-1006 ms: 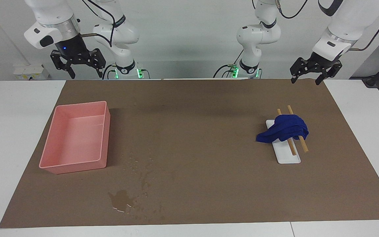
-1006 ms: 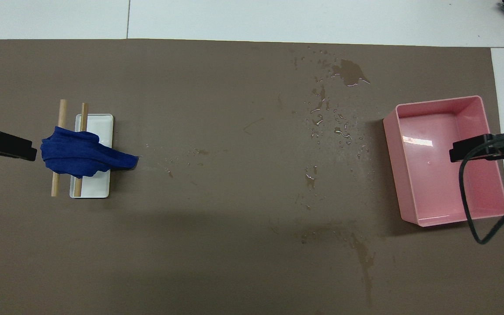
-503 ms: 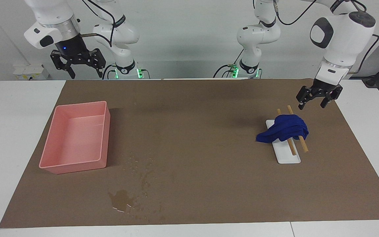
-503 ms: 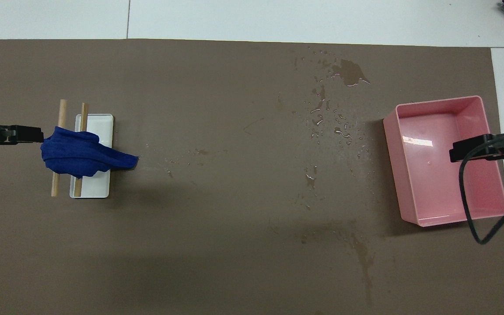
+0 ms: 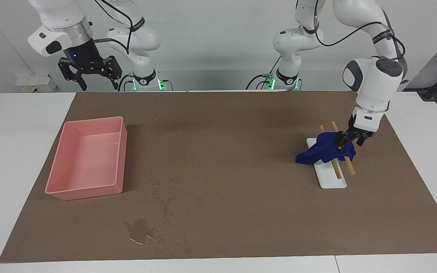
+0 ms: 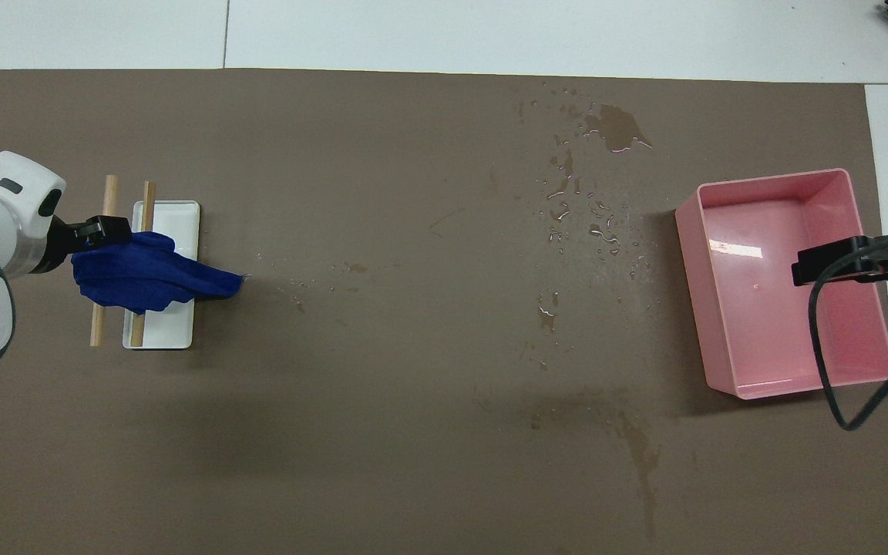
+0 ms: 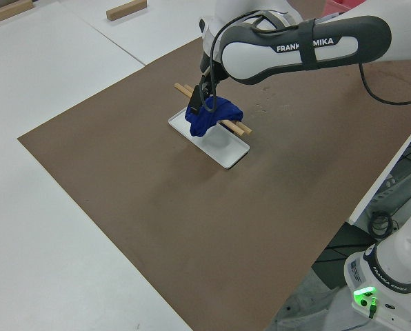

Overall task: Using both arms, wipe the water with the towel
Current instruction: 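Close the left gripper on the blue cloth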

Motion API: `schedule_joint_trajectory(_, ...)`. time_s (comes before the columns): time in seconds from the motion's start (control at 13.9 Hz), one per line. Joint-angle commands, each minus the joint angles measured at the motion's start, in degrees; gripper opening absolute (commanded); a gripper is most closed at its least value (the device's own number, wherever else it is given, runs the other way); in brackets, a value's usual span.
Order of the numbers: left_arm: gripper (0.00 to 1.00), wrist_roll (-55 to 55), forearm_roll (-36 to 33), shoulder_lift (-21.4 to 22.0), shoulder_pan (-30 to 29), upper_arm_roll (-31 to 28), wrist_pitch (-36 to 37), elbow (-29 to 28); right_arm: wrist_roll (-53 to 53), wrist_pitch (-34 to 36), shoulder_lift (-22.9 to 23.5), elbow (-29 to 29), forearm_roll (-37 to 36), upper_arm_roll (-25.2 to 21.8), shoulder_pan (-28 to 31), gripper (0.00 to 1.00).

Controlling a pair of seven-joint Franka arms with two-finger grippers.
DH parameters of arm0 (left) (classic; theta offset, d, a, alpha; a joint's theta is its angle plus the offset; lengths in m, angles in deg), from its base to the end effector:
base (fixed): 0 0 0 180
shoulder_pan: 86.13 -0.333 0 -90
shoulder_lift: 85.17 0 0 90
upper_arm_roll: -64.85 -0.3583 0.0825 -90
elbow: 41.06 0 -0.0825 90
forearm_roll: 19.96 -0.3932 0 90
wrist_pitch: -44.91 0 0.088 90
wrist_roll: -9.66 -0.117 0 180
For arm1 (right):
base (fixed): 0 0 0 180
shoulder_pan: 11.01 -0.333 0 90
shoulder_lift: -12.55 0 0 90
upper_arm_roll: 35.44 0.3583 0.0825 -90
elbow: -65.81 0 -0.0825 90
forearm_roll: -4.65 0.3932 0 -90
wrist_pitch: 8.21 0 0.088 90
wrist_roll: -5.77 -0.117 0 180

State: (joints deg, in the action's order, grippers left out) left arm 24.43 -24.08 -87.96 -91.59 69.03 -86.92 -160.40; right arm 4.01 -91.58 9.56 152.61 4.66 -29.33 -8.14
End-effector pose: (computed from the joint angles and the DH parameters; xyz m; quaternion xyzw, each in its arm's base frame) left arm 0.5830 0.0155 0.4472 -0.9891 -0.1178 -0.0872 0.0168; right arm 0.5320 0.0321 0.7017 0.9999 0.0128 -0.0039 0.0029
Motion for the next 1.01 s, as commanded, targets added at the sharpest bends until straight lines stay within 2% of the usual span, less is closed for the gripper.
schedule_joint_trajectory(0.0,0.88,2.54,-1.42,2.43,0.44,-0.31,-0.88,-3.09,1.14,-0.66,-1.14,1.35,-0.54,0.57,1.00,1.00)
schedule_joint_trajectory(0.07,0.68,3.67,-1.42,2.43,0.44,-0.31,-0.36,-3.00,1.14,-0.66,-1.23,1.35,-0.54,0.57,1.00,1.00)
schedule_joint_trajectory(0.22,0.44,4.30,-1.42,2.34,0.53,-0.22,0.34,-2.48,1.14,-0.66,-1.14,1.35,-0.54,0.57,1.00,1.00)
schedule_joint_trajectory(0.29,0.37,4.30,-1.42,2.17,0.53,-0.31,1.04,-1.87,1.14,-0.66,-1.14,1.35,-0.54,0.57,1.00,1.00)
schedule_joint_trajectory(0.43,0.35,4.21,-1.60,1.91,0.53,-0.31,1.66,-0.98,1.14,-0.66,-1.14,1.35,-0.54,0.57,1.00,1.00)
schedule_joint_trajectory(0.5,0.27,4.21,-1.60,1.82,0.53,-0.31,2.10,-0.55,1.14,-0.66,-1.14,1.35,-0.54,0.57,1.00,1.00)
schedule_joint_trajectory(0.57,0.11,4.21,-1.60,1.73,0.53,-0.31,2.54,-0.28,1.14,-0.66,-1.23,1.35,-0.54,0.57,1.00,1.00)
schedule_joint_trajectory(0.65,0.00,4.21,-1.60,1.64,0.44,-0.31,3.24,0.24,1.14,-0.66,-1.14,1.35,-0.54,0.57,1.00,1.00)
schedule_joint_trajectory(0.93,0.00,4.04,-1.69,1.11,0.53,-0.22,7.19,3.76,1.14,-0.66,-1.14,1.35,-0.54,0.57,1.00,1.00)
